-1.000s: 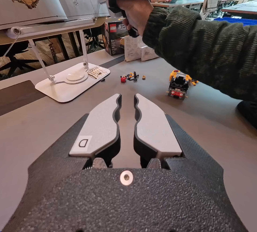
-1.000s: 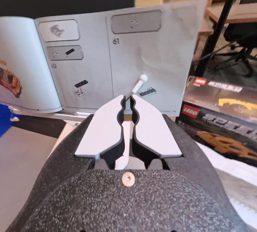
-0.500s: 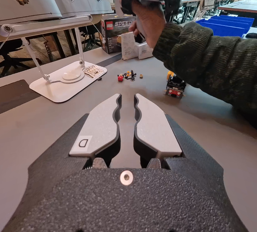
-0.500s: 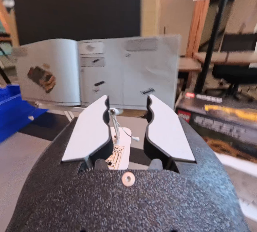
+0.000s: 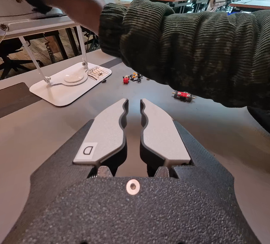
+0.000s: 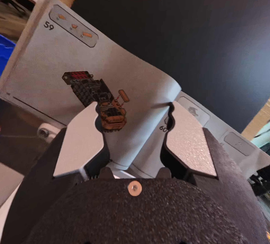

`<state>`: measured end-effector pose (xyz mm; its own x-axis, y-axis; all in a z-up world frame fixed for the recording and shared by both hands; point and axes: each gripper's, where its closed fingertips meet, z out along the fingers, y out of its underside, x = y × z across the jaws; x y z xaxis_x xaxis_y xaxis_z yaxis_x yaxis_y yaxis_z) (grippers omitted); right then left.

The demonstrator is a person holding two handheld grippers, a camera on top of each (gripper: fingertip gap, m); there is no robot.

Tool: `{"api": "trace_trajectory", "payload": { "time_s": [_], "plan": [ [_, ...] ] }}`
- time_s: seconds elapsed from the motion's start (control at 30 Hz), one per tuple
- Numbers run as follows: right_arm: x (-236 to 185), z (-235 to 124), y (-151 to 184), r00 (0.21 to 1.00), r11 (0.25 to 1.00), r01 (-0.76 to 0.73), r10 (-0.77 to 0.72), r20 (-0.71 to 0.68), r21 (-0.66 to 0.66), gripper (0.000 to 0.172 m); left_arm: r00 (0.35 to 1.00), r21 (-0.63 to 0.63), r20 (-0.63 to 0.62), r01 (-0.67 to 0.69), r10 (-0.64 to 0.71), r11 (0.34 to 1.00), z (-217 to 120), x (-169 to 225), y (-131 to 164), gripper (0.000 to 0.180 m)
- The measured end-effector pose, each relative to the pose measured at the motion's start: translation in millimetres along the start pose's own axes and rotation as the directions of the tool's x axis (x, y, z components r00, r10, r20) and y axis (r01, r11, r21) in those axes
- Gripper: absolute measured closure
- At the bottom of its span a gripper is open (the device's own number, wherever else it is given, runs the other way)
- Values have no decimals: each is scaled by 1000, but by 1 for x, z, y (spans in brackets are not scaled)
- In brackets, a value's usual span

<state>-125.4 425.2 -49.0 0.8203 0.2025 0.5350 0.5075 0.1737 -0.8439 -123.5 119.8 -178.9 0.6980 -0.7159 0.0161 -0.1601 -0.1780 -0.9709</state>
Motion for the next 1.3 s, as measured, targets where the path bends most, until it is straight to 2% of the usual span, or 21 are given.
{"api": "trace_trajectory", "payload": {
  "time_s": [0.1,0.17,0.33,0.5,0.67,0.77,0.93,1.1,1.2,1.3],
  "plan": [
    [15,-5,4,998,997,-58,58,-9,43,111,1000,6,-1,4,-4,1000,-1,-2,-1,166],
    [24,-11,8,993,991,-117,116,7,60,119,1000,6,-5,14,-14,1000,0,-3,-1,166],
    [42,-23,16,969,965,-246,242,59,88,129,1000,-13,-10,16,-16,1000,4,-2,5,166],
    [52,-30,24,946,944,-312,299,121,107,136,1000,-32,-21,6,-6,999,14,-2,5,165],
    [71,-35,42,949,947,-306,294,116,95,142,999,-17,-34,-13,12,1000,25,-10,-18,162],
    [85,-37,53,945,943,-319,309,112,91,147,999,26,2,-50,50,998,36,-26,-53,158],
    [102,-35,70,934,936,-347,340,111,53,155,997,120,73,-22,13,993,83,-79,-126,149],
    [127,-38,89,924,926,-376,373,84,22,160,995,107,84,45,-54,993,150,-123,-146,146],
    [143,-46,99,910,912,-409,406,88,23,160,998,71,-24,52,-51,996,193,-105,-147,154],
    [165,-63,104,889,889,-455,450,79,50,159,998,41,-36,-44,45,998,227,-85,-151,156]
  ]
}}
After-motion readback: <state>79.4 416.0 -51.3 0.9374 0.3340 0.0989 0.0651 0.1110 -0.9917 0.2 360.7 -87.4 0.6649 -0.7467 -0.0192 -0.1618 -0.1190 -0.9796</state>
